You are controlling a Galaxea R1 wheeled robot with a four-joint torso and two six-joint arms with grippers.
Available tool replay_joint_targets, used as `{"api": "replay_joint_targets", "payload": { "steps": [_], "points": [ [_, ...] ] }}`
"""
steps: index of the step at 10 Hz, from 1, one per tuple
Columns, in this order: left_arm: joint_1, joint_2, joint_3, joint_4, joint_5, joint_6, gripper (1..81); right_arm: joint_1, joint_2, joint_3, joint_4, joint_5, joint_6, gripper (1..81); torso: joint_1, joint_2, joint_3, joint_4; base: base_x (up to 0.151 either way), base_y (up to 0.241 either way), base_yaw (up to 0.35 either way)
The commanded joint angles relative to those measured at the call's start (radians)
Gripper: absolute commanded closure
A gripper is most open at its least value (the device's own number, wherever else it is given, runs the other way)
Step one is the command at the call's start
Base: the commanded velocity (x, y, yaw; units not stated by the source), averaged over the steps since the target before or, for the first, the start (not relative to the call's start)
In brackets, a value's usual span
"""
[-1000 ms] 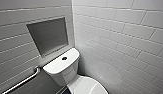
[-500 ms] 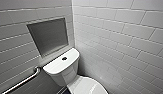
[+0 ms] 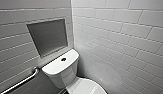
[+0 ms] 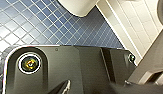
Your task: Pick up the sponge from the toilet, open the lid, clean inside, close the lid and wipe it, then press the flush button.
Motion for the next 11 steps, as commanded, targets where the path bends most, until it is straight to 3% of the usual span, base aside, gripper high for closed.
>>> {"api": "replay_joint_targets", "payload": {
  "steps": [1,2,3,4,5,9,11],
  "points": [
    [-0.086,-0.028,0.024,-0.012,0.047,-0.063,1.0,-0.004,-0.038,0.018,-0.023,-0.064,-0.004,81.1,0.0,0.0,0.0,-0.094,0.0,0.0,0.0],
    [-0.122,-0.03,0.025,-0.014,0.079,-0.099,1.0,-0.006,-0.037,0.01,-0.023,-0.063,-0.004,81.1,0.003,-0.003,0.0,-0.123,0.0,0.0,0.0],
    [-0.159,-0.028,0.022,-0.014,0.116,-0.145,1.0,-0.007,-0.035,-0.002,-0.021,-0.063,-0.004,81.1,0.003,-0.004,0.0,-0.058,0.0,0.0,0.0],
    [-0.191,-0.03,0.025,-0.014,0.119,-0.174,1.0,-0.015,-0.031,-0.008,-0.021,-0.061,-0.003,81.1,0.003,-0.004,0.0,-0.087,0.0,0.0,0.0],
    [-0.221,-0.03,0.022,-0.014,0.119,-0.217,1.0,-0.026,-0.011,-0.026,-0.021,-0.061,-0.004,81.1,0.003,-0.004,0.0,-0.103,0.0,0.0,0.0],
    [-0.309,0.007,-0.035,-0.014,0.119,-0.484,1.0,-0.067,0.155,-0.247,-0.024,-0.049,-0.006,81.1,0.003,-0.004,0.0,-0.104,0.0,0.0,0.0],
    [-0.334,0.027,-0.051,-0.014,0.119,-0.55,1.0,-0.08,0.189,-0.298,-0.03,-0.047,-0.004,81.1,0.003,-0.004,0.0,-0.104,0.0,0.0,0.0]
  ]
}}
